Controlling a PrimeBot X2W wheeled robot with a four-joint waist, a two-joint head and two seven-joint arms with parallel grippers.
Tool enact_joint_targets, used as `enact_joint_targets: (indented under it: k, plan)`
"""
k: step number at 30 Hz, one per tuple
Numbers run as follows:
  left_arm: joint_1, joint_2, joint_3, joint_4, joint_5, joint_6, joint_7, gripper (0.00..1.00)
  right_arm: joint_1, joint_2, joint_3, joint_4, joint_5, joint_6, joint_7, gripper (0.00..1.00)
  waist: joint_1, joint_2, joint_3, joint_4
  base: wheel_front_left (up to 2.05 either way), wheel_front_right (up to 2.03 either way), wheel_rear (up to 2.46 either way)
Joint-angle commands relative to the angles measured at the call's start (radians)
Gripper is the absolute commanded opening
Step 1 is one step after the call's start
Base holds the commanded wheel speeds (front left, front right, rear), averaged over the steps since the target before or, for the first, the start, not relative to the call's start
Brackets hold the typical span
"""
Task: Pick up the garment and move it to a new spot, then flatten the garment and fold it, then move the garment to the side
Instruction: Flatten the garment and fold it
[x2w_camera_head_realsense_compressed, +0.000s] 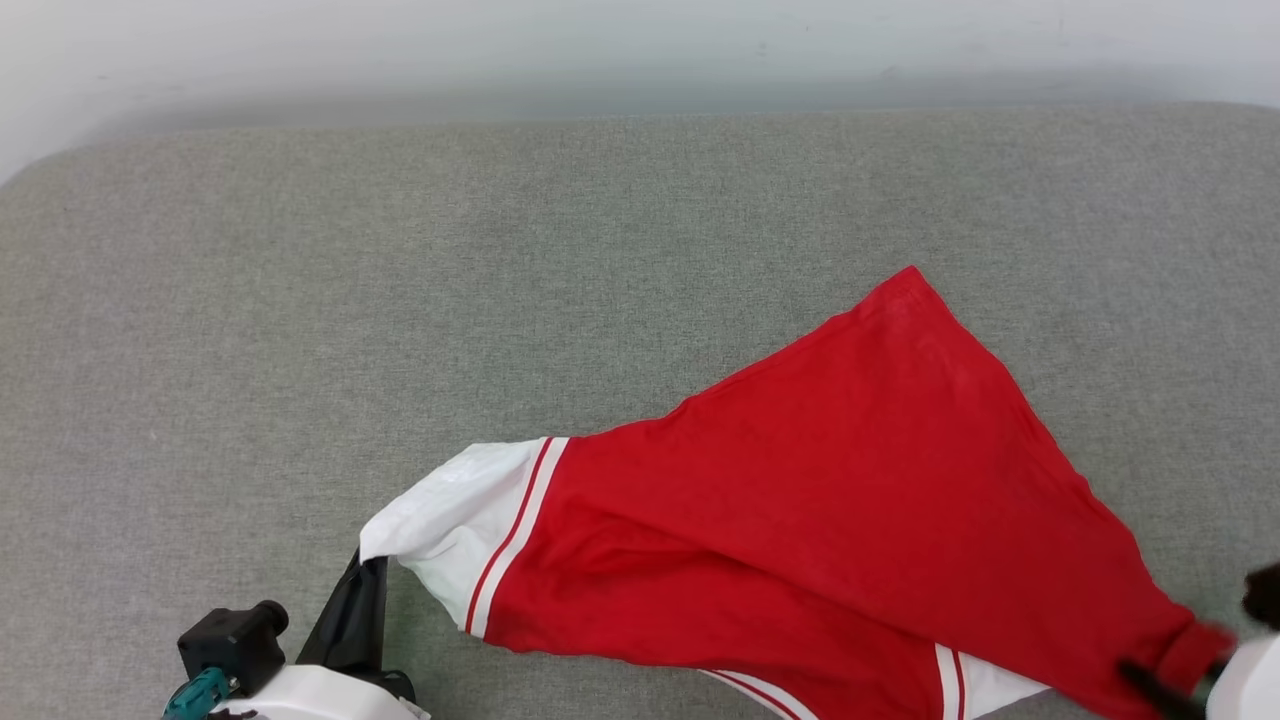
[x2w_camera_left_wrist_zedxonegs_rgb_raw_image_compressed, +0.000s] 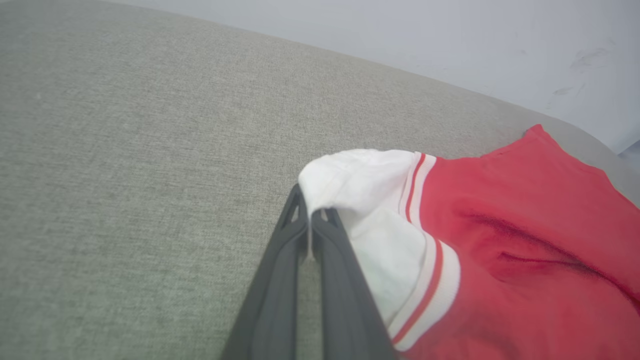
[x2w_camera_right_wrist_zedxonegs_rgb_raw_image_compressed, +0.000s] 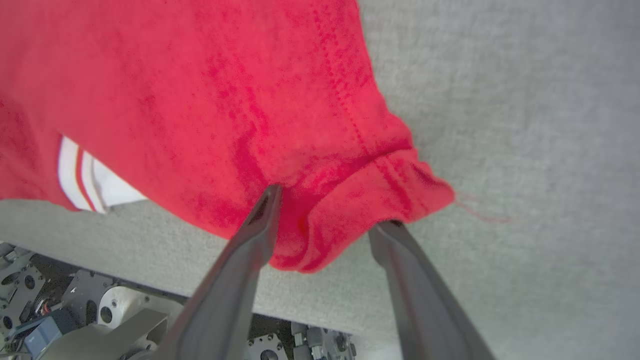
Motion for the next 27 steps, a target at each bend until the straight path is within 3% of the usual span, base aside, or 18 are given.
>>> enact_joint_targets:
  k: [1, 8, 13, 20, 27]
  plan:
    - [0.009, 0.007, -0.001, -0.002, -0.002, 0.007, 0.002, 0.0, -0.038, -0.012, -0.012, -0.023, -0.004, -0.002, -0.014, 1.0, 0.0001, 0.0, -0.002, -0.002, 0.0, 0.0, 0.0]
    - [-0.007, 0.007, -0.012, -0.018, 0.003, 0.009, 0.007, 0.0, -0.163, -0.05, -0.079, -0.179, -0.017, -0.002, -0.09, 1.0, 0.0001, 0.0, 0.01, 0.013, 0.0, 0.0, 0.0]
    - [-0.024, -0.001, -0.023, -0.032, 0.006, 0.012, 0.003, 0.0, -0.282, -0.058, -0.055, -0.254, -0.045, -0.001, -0.111, 1.0, 0.0001, 0.0, 0.042, 0.033, 0.0, 0.0, 0.0]
    - [-0.081, -0.006, -0.049, -0.045, 0.021, 0.001, 0.004, 0.0, -0.526, -0.098, 0.081, -0.175, -0.085, -0.002, -0.044, 1.0, 0.0001, 0.0, 0.101, 0.08, 0.0, 0.0, 0.0]
    - [-0.134, -0.018, -0.089, -0.068, 0.039, -0.008, 0.006, 0.0, -0.77, -0.15, 0.282, -0.005, -0.043, -0.002, 0.157, 1.0, 0.0001, 0.0, 0.153, 0.14, 0.0, 0.0, 0.0]
